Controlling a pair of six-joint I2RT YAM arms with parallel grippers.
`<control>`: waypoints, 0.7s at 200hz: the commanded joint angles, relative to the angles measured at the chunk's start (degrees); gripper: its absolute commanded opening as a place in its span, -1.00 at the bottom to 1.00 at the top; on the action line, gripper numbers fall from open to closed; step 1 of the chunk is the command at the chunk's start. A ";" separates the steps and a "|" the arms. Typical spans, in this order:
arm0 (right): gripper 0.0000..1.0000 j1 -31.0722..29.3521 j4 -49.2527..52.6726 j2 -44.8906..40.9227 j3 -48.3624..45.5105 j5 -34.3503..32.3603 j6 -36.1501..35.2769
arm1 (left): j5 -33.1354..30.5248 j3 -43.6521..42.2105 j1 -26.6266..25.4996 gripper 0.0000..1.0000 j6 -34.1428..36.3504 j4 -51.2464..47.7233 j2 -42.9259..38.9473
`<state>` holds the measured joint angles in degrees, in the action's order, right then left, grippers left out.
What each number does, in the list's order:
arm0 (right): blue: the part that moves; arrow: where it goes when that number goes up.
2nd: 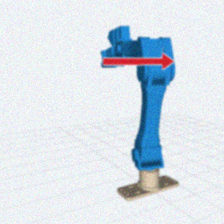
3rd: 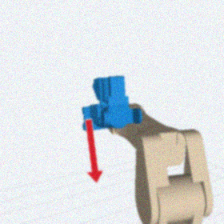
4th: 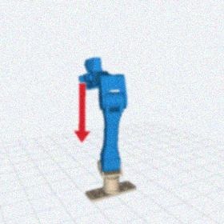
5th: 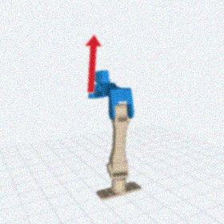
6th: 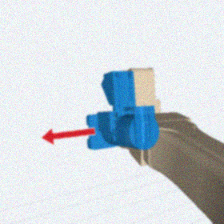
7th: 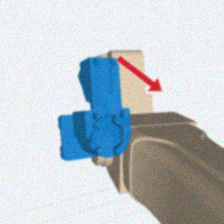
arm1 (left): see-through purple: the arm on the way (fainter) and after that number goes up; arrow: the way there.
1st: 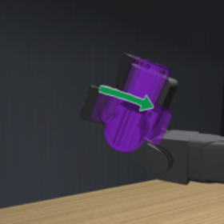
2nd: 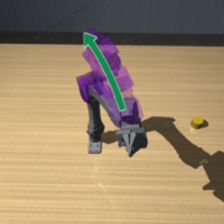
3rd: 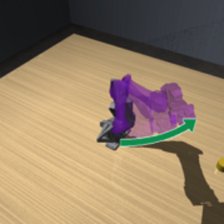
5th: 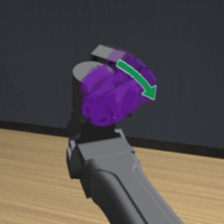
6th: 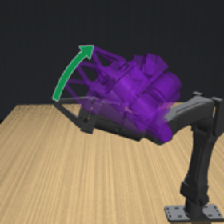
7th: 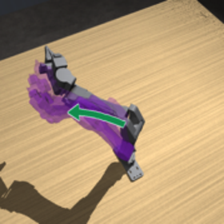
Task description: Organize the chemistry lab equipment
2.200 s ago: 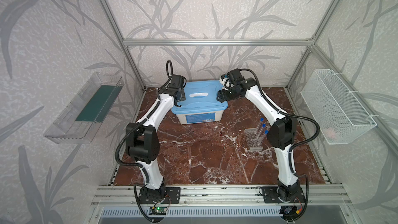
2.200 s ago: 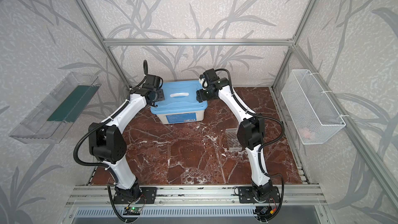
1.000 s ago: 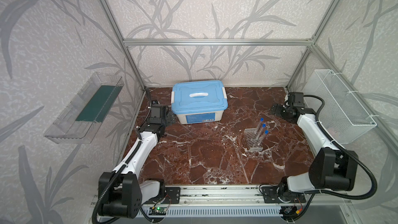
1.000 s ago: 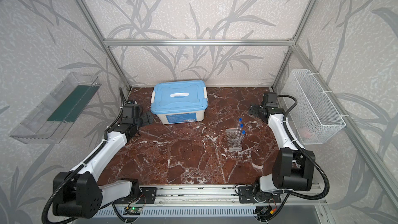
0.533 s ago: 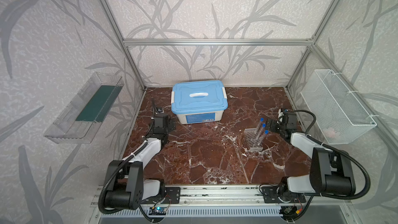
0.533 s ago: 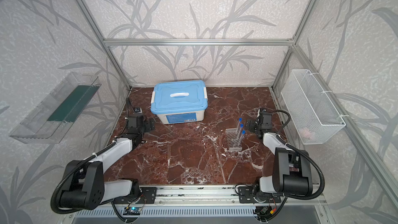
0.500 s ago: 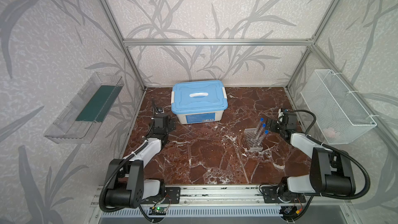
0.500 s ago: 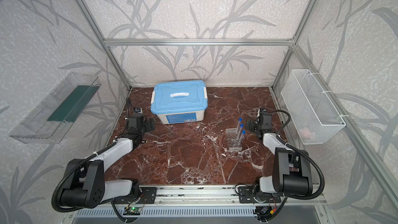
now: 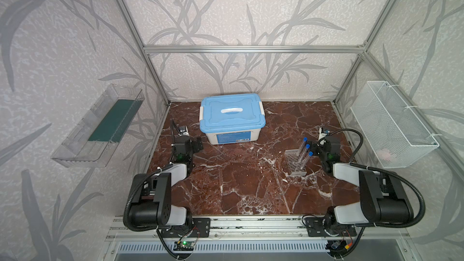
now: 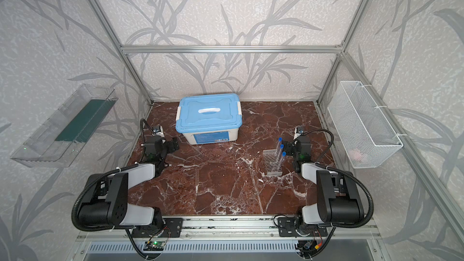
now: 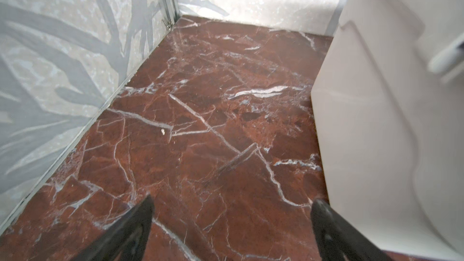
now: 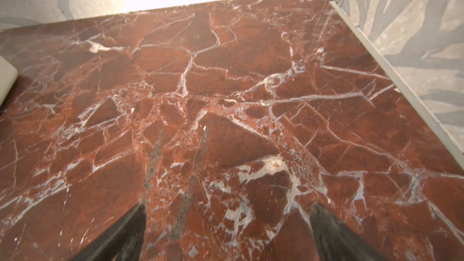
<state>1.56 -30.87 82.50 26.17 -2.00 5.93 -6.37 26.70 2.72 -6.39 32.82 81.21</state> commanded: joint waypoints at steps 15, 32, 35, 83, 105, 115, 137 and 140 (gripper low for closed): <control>1.00 -0.44 -9.54 -0.88 -2.83 -1.07 -1.28 | 3.15 -1.61 0.36 0.98 2.46 6.83 0.96; 1.00 -1.50 -13.11 -1.03 -4.34 -1.38 -2.49 | 4.52 -3.25 0.41 0.98 3.69 12.64 3.23; 1.00 -1.60 -13.49 -1.02 -4.49 -1.42 -2.75 | 4.85 -3.57 0.43 0.98 3.80 13.55 3.66; 0.99 -2.83 -18.89 -0.41 -6.95 -1.25 -4.28 | 4.09 -4.79 0.39 0.98 3.36 18.60 7.41; 0.99 -3.14 -19.19 0.07 -6.90 -1.16 -4.76 | 4.22 -5.29 0.41 0.99 3.56 20.33 8.00; 0.98 -3.33 -19.91 0.49 -7.01 -1.38 -4.91 | 4.17 -5.17 0.44 0.98 3.58 20.42 8.11; 0.98 -4.10 -21.16 2.25 -6.98 -1.75 -5.70 | 4.22 -5.28 0.40 0.98 3.61 20.89 8.24; 0.98 -4.15 -22.10 2.86 -7.23 -1.78 -5.73 | 4.18 -5.40 0.38 0.98 3.71 21.30 8.36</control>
<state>-1.76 -47.77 82.74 19.49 -2.76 1.69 -2.66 21.52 2.85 -4.01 51.20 89.43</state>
